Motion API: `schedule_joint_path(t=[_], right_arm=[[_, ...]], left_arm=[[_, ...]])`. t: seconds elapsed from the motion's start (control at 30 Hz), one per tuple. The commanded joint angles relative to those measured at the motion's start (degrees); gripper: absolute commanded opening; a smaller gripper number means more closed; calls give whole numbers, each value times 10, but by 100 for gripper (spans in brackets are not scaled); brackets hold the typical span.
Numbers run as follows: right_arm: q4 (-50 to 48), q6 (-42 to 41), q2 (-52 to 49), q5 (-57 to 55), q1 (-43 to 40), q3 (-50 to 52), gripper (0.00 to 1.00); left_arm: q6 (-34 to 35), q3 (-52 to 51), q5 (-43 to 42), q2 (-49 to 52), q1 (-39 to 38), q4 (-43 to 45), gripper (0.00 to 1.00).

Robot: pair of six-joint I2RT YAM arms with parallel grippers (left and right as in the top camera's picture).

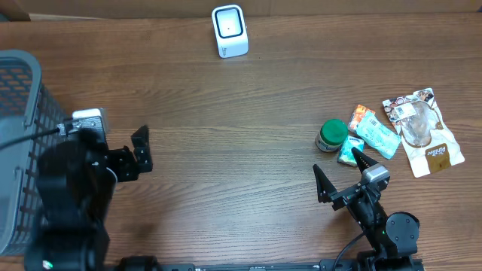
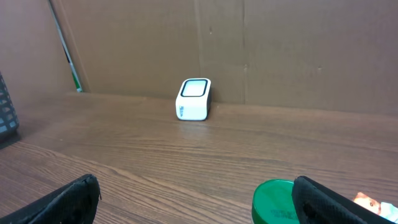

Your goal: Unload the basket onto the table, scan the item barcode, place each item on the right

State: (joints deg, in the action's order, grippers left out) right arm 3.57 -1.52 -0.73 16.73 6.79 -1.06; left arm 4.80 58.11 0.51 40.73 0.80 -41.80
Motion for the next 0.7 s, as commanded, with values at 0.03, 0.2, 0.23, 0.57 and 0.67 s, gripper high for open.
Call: schedule_joint_path(t=[0.03,0.2,0.23,0.57,0.67], right_arm=[[-3,-4,6,3,3,6,100],[-3,-4,6,3,3,6,100],[-3,-4,6,3,3,6,100],[-3,-4,6,3,3,6,100],[-3,-4,6,3,3,6,100]], left_arm=[[-78,-140,-68,-88,-14,142,100],[-81,-296,-64,-174,-24,299,99],[-81,-325,-64,-188,-24,320,100],[-87,-516,-61,-294,-24,383,99],[-92,-549,-60,-321,-24,383,100]])
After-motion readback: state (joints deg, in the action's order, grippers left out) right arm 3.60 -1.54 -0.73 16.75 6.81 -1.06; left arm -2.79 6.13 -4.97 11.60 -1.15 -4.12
